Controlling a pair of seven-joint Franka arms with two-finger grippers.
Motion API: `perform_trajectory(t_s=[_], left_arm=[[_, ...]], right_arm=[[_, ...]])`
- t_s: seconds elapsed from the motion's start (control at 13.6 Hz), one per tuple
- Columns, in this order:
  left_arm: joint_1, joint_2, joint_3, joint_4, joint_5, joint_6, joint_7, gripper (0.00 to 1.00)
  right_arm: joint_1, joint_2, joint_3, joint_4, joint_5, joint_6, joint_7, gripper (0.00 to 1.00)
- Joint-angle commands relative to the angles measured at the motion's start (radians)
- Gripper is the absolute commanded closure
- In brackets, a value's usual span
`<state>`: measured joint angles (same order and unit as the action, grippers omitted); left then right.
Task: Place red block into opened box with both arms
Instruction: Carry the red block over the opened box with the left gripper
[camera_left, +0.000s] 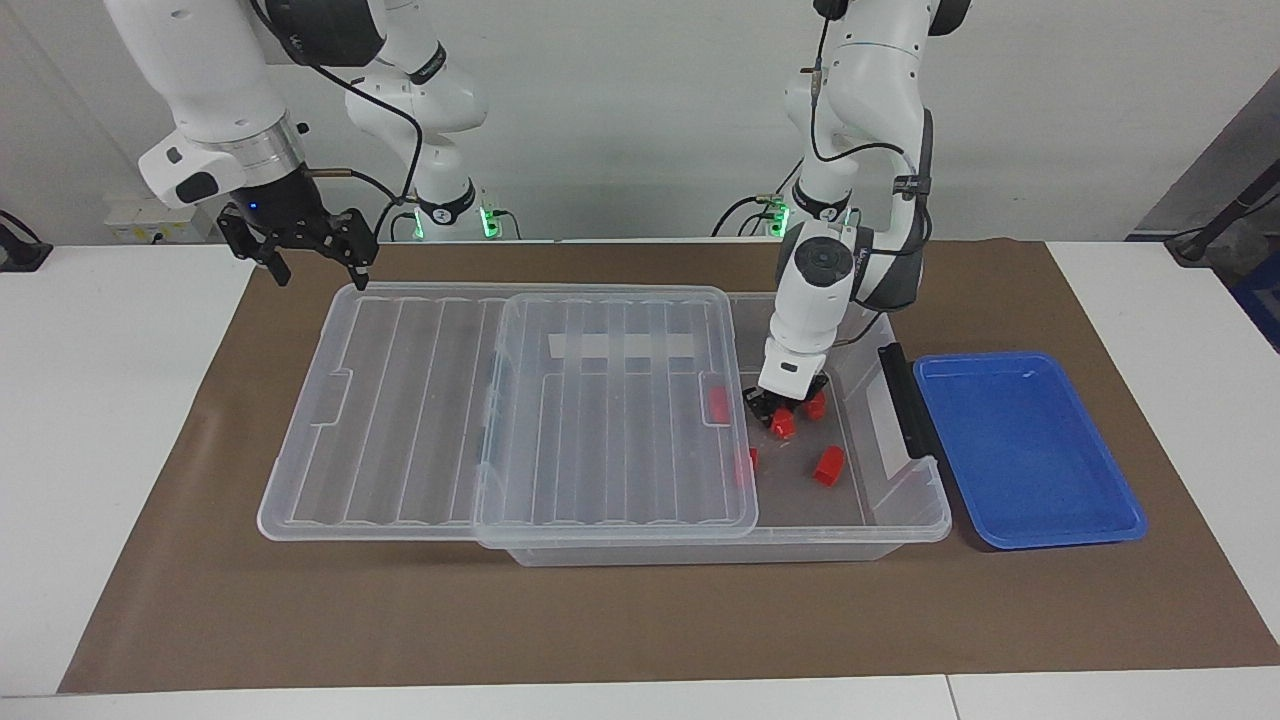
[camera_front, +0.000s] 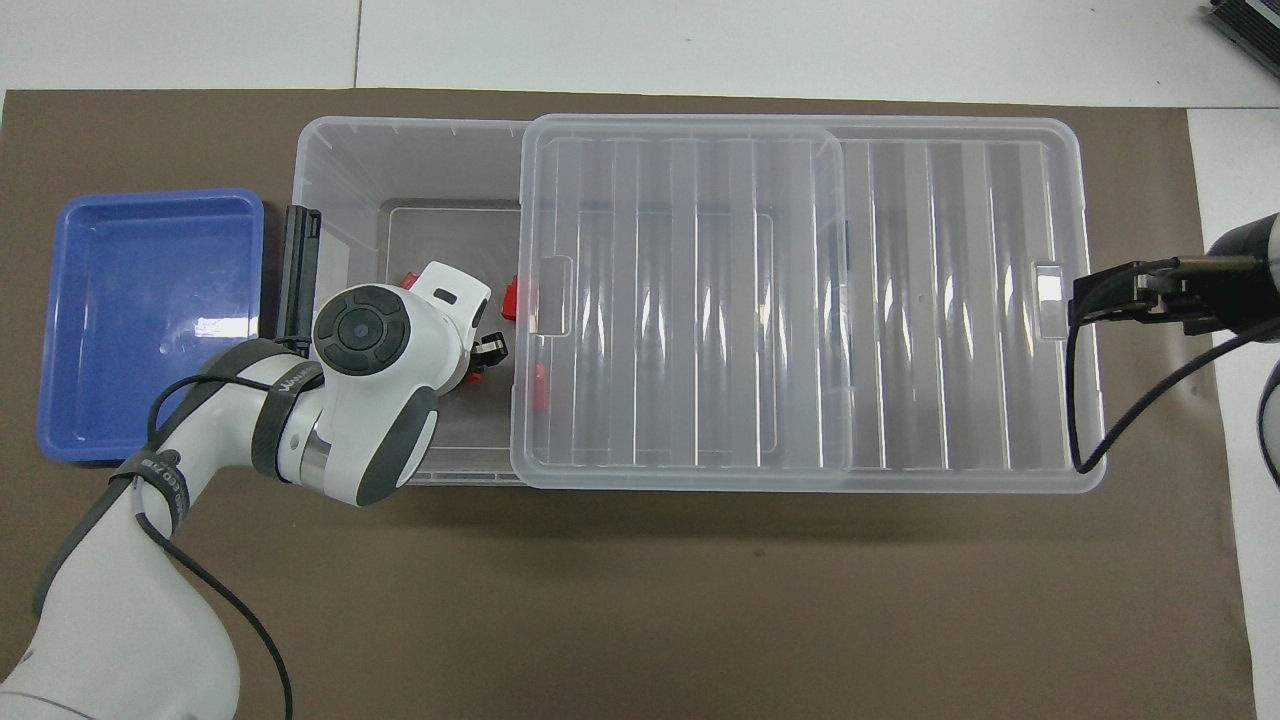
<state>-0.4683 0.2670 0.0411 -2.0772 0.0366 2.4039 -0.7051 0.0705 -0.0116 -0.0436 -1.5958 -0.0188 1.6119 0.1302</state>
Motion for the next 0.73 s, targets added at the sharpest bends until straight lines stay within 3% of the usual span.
perform_trajectory(t_s=[0.0, 0.15, 0.37, 0.66], left_arm=[[-0.020, 0.001, 0.019, -0.017, 0.031, 0.031, 0.002, 0.11], [-0.018, 0.001, 0.019, -0.017, 0.042, 0.029, 0.002, 0.00], [-0.007, 0.001, 0.019, 0.000, 0.042, 0.008, 0.006, 0.00], [0.016, -0.023, 0.019, 0.132, 0.031, -0.201, 0.007, 0.00]], right_arm=[[-0.018, 0.002, -0.004, 0.002, 0.003, -0.017, 0.008, 0.00], [-0.015, -0.001, -0.002, 0.001, 0.007, -0.020, 0.006, 0.00], [-0.015, -0.007, -0.004, -0.001, -0.001, -0.018, 0.008, 0.00], [-0.005, -0.004, 0.002, 0.001, -0.061, -0.003, 0.005, 0.00]])
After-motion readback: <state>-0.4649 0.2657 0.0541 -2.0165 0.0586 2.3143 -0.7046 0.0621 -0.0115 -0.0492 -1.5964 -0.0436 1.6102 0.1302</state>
